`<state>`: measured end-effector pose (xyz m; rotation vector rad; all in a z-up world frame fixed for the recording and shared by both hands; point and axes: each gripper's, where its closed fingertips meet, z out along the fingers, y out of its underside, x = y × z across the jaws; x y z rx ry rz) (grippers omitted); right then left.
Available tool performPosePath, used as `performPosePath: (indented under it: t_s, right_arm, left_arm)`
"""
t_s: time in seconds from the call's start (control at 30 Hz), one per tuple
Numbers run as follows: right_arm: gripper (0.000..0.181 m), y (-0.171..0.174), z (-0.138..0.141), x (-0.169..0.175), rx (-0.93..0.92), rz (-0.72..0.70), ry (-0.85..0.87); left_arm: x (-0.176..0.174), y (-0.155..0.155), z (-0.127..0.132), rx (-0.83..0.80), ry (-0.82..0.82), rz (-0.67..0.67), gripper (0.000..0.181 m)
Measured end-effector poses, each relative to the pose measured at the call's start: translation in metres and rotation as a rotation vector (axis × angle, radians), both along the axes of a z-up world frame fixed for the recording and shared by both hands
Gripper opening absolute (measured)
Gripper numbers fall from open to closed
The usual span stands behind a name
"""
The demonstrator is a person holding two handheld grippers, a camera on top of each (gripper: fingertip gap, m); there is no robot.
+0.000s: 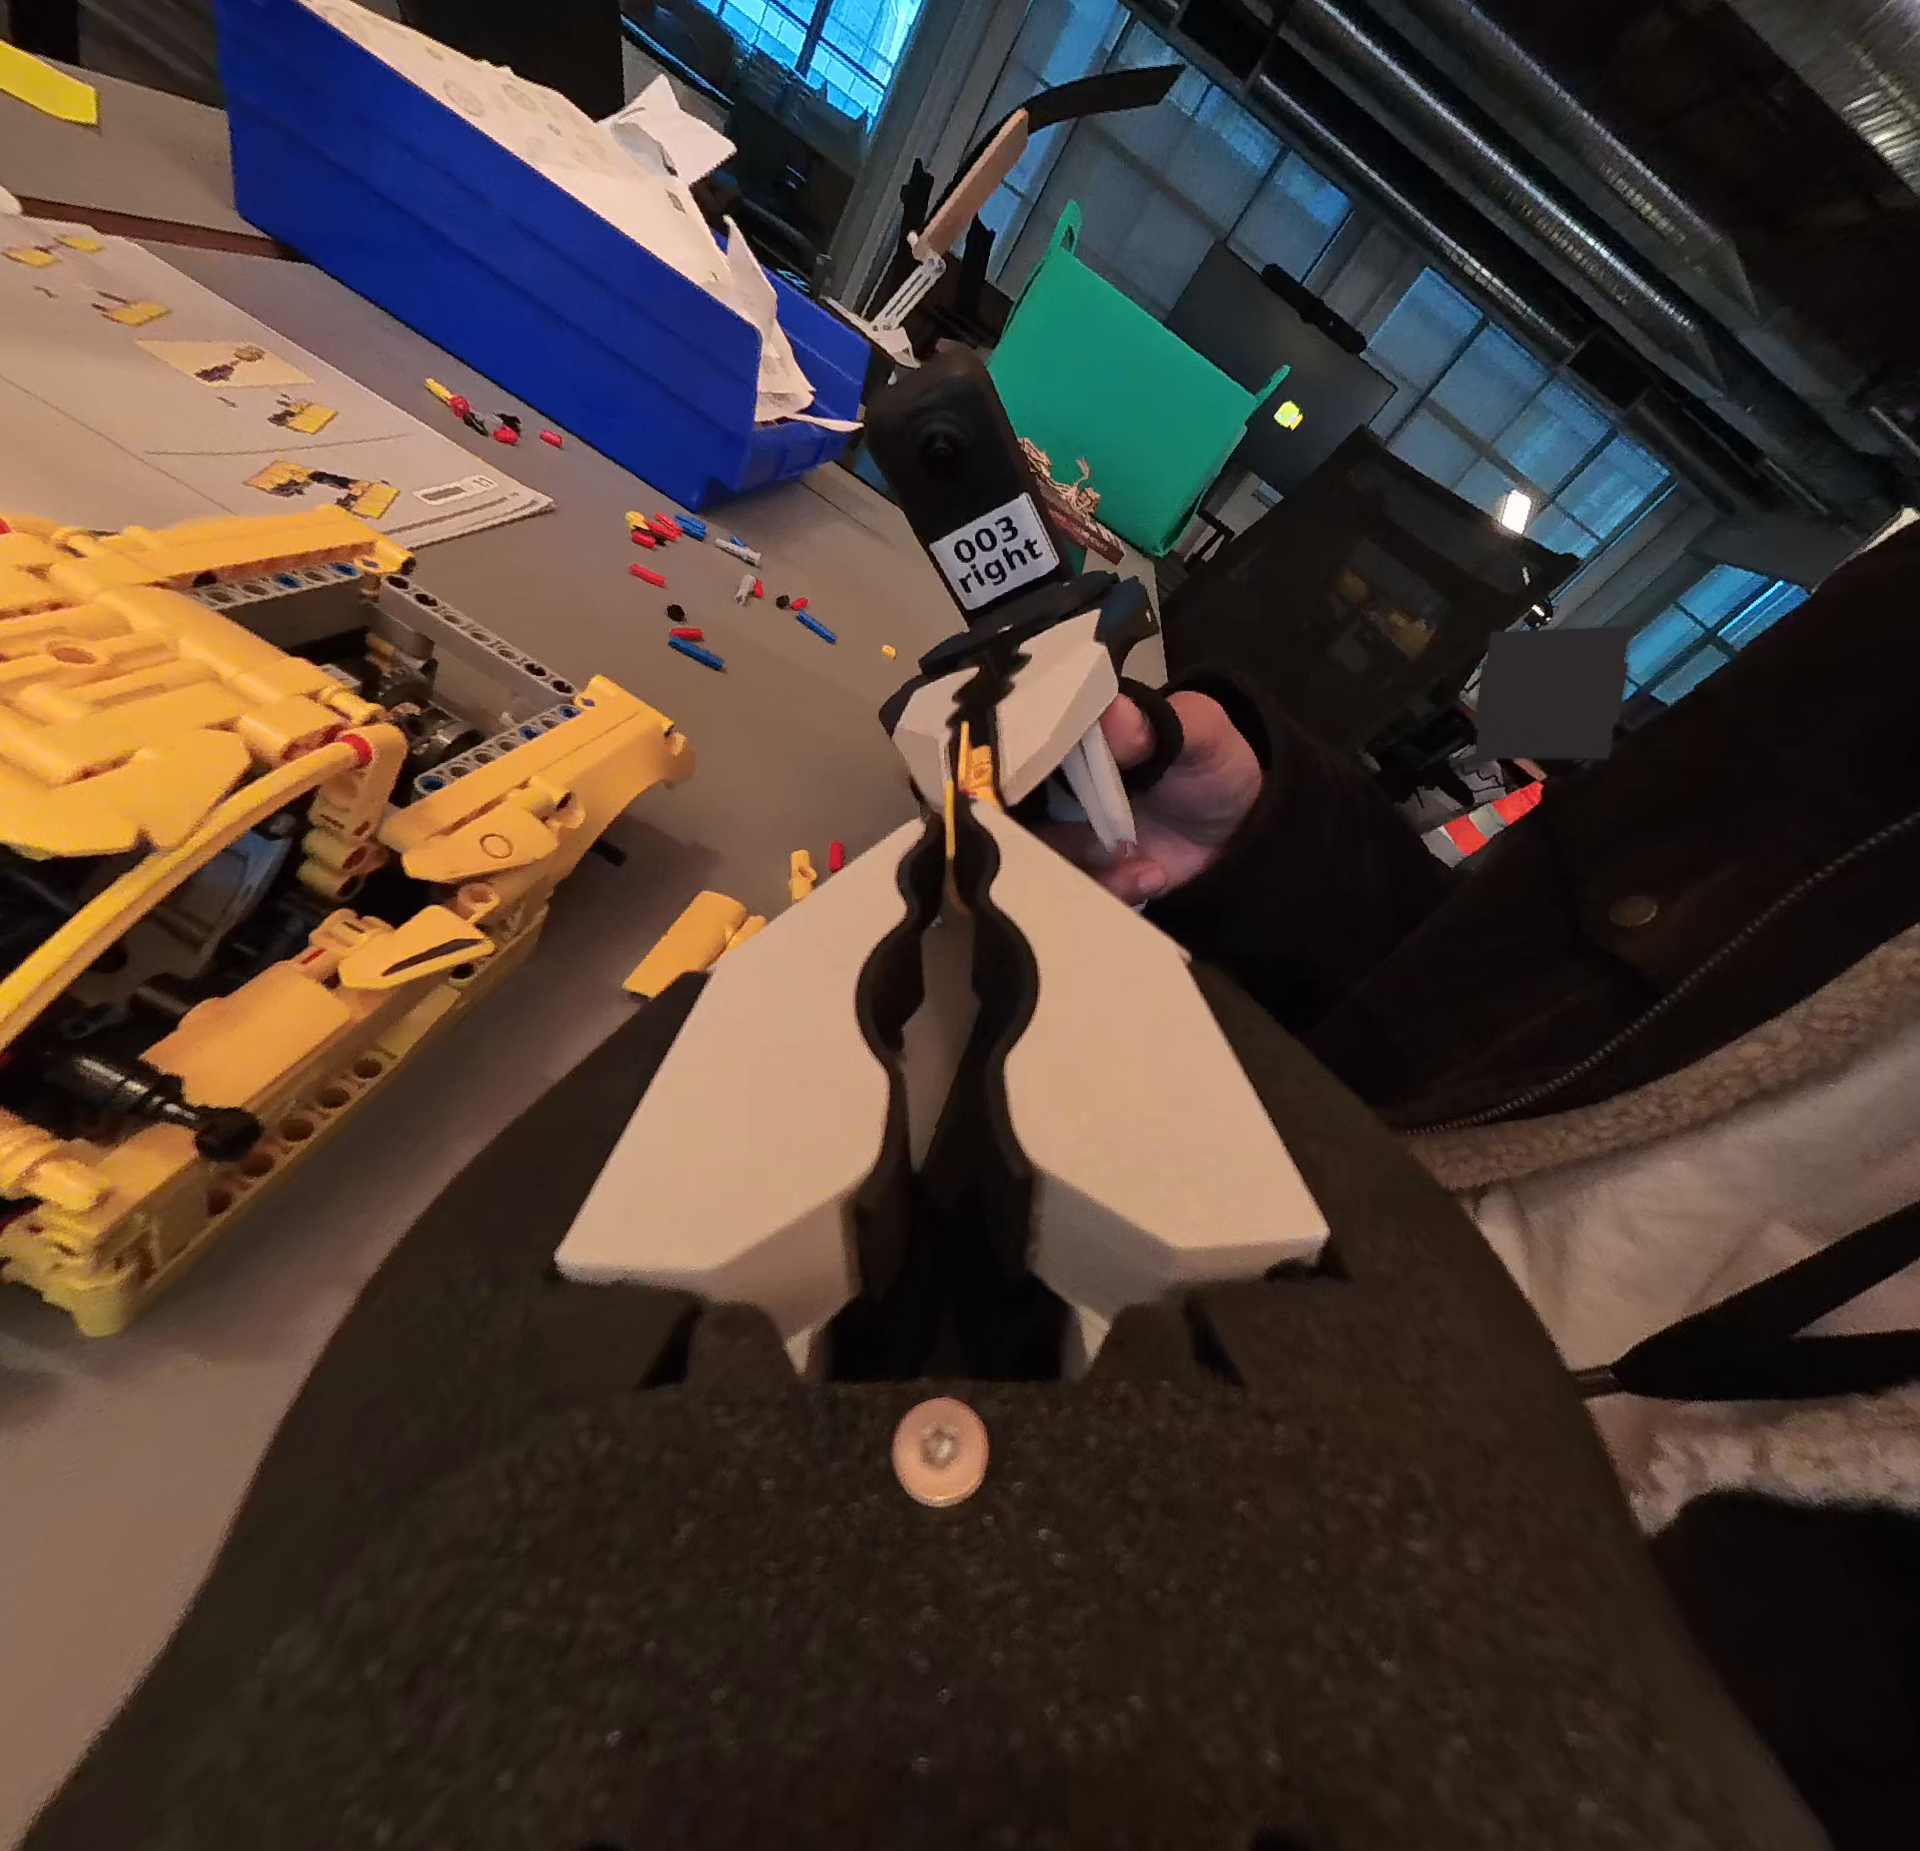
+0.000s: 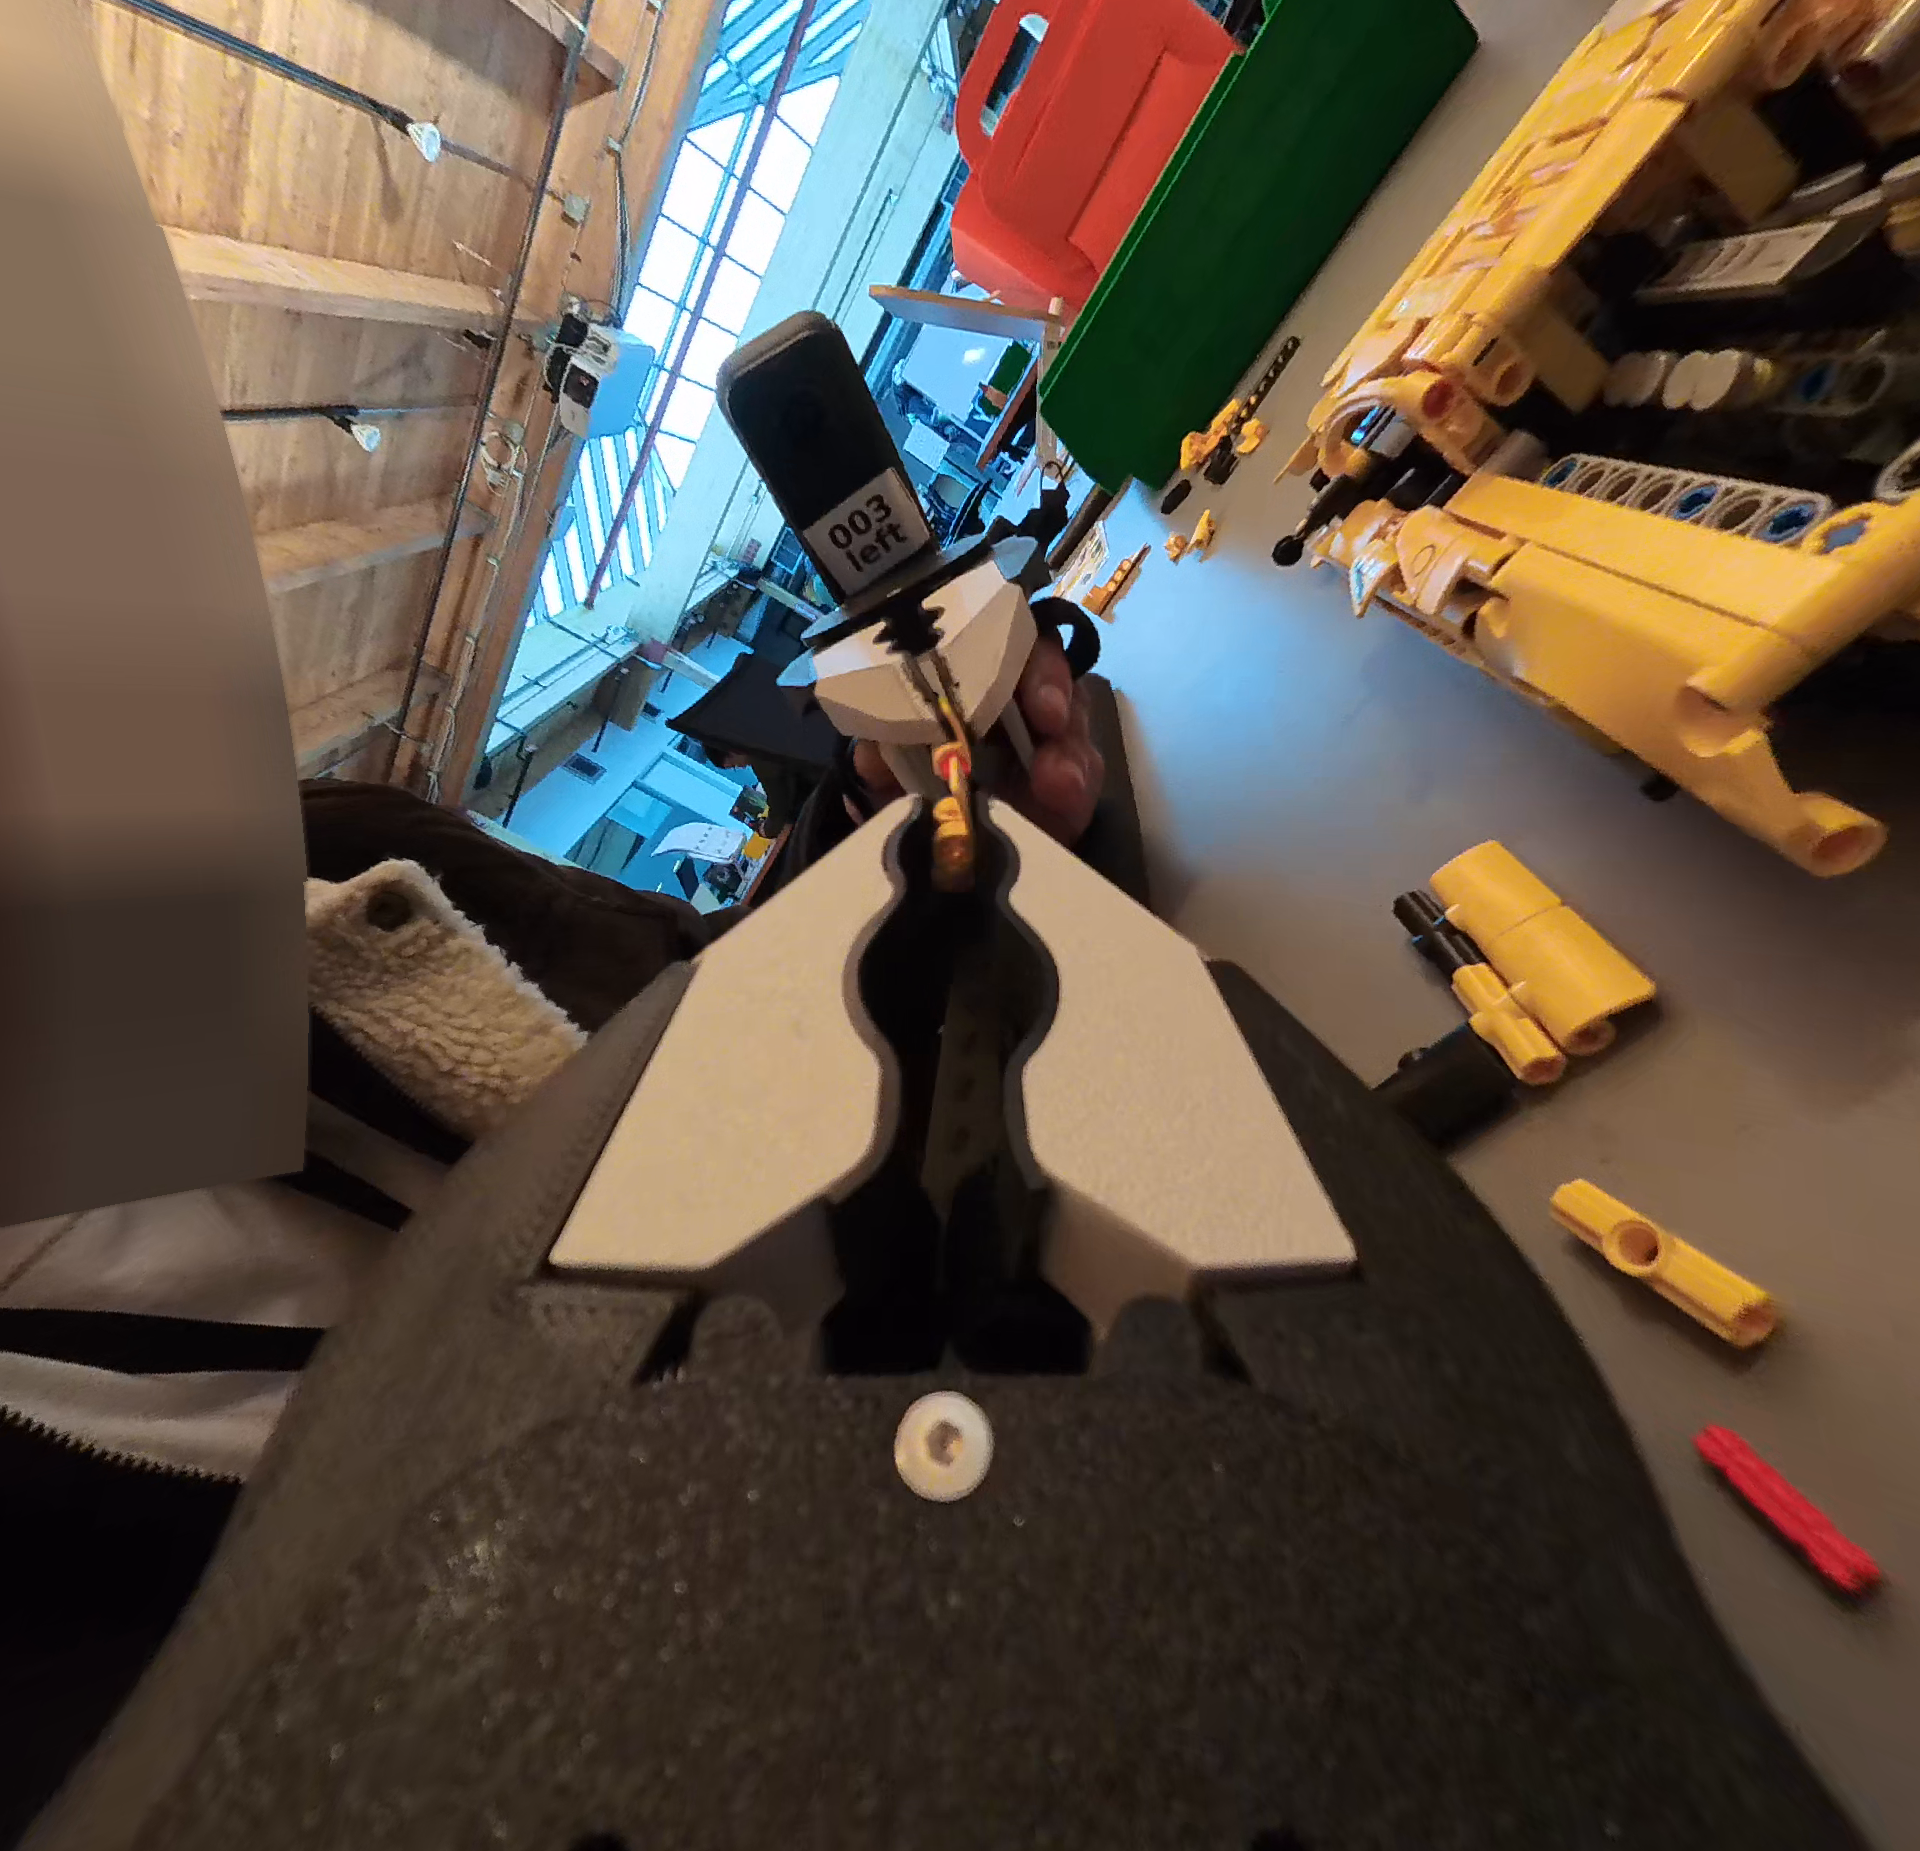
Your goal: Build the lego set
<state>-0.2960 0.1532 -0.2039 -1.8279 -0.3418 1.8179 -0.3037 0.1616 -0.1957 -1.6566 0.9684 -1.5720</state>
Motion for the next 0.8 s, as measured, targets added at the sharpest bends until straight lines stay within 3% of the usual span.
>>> performPosePath:
  t_s: [0.8]
  right_arm:
    - [0.007,0.0027,0.0035,0.0013,-0.035,-0.001,0.052]
  left_arm:
    - [0.0038,-0.0039,0.0005,0.057,0.008,0.011,0.001]
